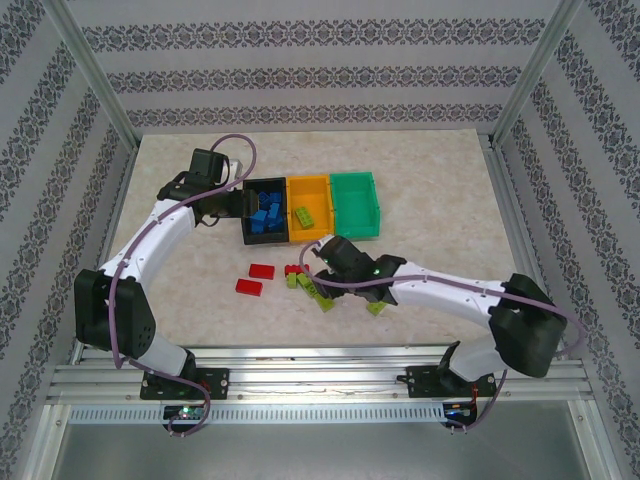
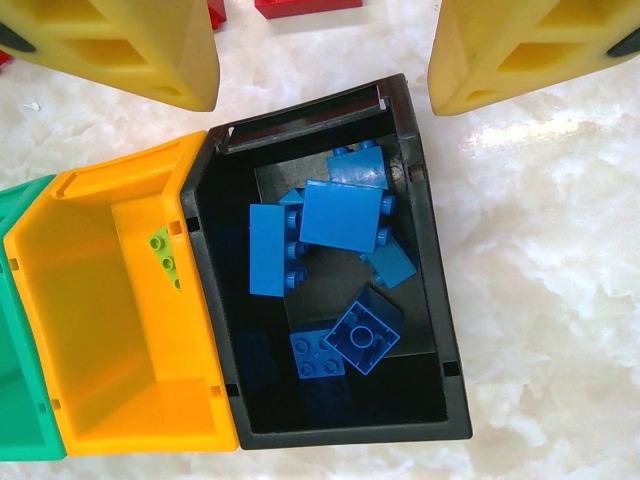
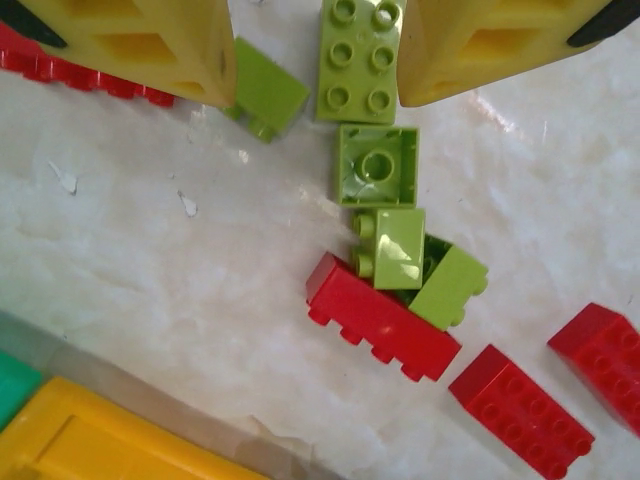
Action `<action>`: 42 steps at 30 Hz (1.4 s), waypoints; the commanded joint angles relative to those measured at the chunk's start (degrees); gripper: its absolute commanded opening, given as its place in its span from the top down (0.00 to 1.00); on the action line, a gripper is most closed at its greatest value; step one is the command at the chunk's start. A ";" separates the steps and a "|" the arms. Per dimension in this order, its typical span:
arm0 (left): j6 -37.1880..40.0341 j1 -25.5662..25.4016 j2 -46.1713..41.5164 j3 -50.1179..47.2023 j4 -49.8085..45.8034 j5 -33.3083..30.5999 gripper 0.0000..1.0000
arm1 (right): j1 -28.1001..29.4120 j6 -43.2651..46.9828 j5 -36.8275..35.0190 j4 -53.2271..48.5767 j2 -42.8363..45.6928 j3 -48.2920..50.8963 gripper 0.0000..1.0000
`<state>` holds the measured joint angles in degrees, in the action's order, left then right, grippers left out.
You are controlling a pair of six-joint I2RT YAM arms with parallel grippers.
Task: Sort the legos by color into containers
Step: Pick up the lego from the bottom-center of the table.
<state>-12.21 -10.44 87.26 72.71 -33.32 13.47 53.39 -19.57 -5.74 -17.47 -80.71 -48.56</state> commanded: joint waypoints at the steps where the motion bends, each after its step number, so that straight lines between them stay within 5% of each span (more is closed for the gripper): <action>1: 0.56 -0.28 -0.02 -0.52 1.69 0.51 0.42 | 1.18 -2.31 -1.29 -0.47 4.31 3.29 0.53; 16: 1.31 -0.37 1.11 0.09 0.72 -0.03 0.42 | 4.97 -11.60 -3.42 6.52 13.81 16.28 0.53; 42: 1.31 -0.46 1.48 0.42 0.66 0.68 0.42 | 9.18 -9.52 -8.28 5.99 -10.03 4.05 0.50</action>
<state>-11.94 -10.46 88.40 72.71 -33.34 13.45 62.13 -29.87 -11.79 -10.37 -88.36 -42.76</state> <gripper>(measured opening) 0.578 0.500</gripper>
